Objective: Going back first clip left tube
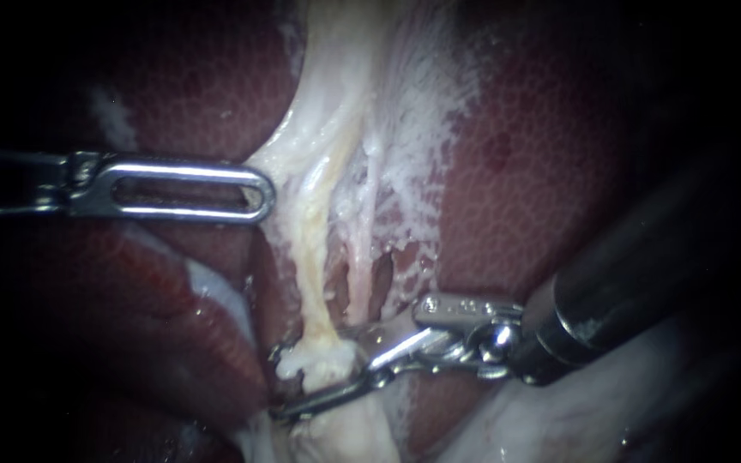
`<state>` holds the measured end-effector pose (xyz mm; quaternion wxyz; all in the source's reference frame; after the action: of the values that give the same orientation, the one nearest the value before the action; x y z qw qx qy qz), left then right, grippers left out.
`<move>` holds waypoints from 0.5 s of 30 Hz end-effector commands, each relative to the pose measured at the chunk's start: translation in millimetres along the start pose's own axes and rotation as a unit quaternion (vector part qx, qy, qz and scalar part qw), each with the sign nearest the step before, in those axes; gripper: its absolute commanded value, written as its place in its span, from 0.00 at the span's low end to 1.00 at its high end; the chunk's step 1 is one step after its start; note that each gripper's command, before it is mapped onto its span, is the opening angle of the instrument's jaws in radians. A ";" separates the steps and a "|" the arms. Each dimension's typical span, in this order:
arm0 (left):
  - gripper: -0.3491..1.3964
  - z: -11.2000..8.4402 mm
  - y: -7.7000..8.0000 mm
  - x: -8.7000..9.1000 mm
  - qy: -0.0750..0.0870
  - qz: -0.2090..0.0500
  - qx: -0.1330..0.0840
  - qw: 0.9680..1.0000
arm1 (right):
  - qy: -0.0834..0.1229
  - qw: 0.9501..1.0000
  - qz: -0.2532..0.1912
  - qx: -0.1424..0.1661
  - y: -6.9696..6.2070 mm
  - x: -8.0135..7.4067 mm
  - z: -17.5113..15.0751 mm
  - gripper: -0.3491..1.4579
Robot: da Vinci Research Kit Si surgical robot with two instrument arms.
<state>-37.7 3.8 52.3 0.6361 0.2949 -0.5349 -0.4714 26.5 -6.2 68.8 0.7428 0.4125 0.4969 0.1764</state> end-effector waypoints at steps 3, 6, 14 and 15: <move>0.00 0.0 0.0 0.0 0.000 0.000 0.000 1.000 | 0.002 1.000 -0.020 0.000 0.0 0.5 -0.9 0.49; 0.00 0.0 0.0 0.0 0.000 0.000 0.000 1.000 | 0.004 0.999 -0.047 0.000 -0.1 1.1 -2.0 0.49; 0.00 0.0 0.0 0.1 0.000 0.000 0.000 1.000 | 0.009 0.994 -0.108 -0.010 -0.4 1.9 -4.6 0.51; 0.00 0.0 0.0 0.1 0.000 0.000 0.000 1.000 | 0.010 0.993 -0.117 -0.015 -0.5 1.9 -4.9 0.52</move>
<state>-37.6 3.7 52.3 0.6362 0.2948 -0.5350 -0.4713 22.7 -3.0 66.4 0.7610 0.3319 0.5491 0.0964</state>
